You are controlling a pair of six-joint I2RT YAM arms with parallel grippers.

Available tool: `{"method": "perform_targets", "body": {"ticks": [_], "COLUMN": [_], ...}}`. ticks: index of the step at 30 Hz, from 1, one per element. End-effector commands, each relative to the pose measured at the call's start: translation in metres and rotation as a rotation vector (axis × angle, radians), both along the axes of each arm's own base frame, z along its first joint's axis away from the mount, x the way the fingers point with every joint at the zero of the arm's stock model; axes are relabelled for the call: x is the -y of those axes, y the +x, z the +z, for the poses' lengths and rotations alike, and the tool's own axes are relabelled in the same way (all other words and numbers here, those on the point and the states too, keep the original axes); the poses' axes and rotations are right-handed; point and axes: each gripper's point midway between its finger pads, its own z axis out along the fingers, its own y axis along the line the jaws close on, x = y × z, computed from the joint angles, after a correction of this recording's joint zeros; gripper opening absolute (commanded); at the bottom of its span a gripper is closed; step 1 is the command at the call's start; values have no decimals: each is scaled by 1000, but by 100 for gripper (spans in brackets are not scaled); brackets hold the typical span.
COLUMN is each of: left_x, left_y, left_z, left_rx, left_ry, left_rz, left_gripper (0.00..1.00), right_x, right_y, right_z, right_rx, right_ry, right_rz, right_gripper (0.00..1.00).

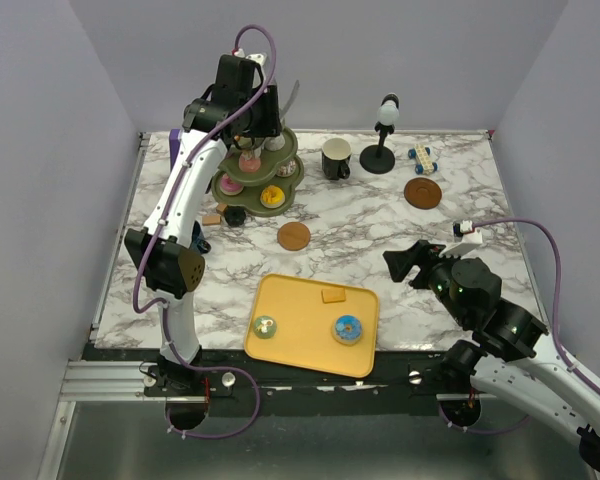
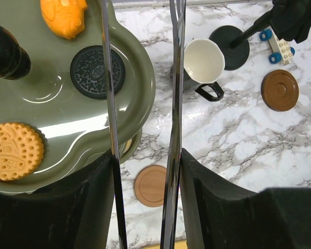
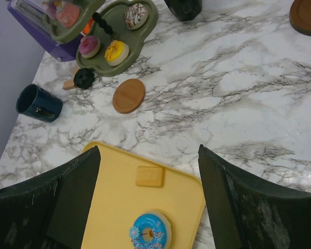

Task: Serve the afternoon tea
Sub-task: Place the desert on the desert table.

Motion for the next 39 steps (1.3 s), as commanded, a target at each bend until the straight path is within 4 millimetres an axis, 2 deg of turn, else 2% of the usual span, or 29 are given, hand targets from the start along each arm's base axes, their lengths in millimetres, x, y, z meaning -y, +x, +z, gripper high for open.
{"method": "perform_targets", "body": {"ticks": [1, 12, 21, 33, 39], "left_x": [-4, -30, -45, -42, -48], "left_y": [1, -5, -20, -53, -85], "left_z": [-8, -9, 2, 66, 93], "left_rx": [-49, -59, -43, 83, 151], "left_ry": [-65, -17, 19, -72, -93], "left_rz": [4, 70, 88, 47, 40], "left_gripper": [55, 54, 54, 53, 53], "right_x": [-2, -1, 0, 0, 0], "right_y": [0, -1, -1, -2, -2], "right_z": [-3, -2, -2, 0, 0], "right_rx": [0, 4, 6, 11, 10], "right_ry": [-5, 1, 4, 7, 5], "right_rz": [11, 8, 9, 10, 9], "right_gripper": [84, 84, 84, 84, 84]}}
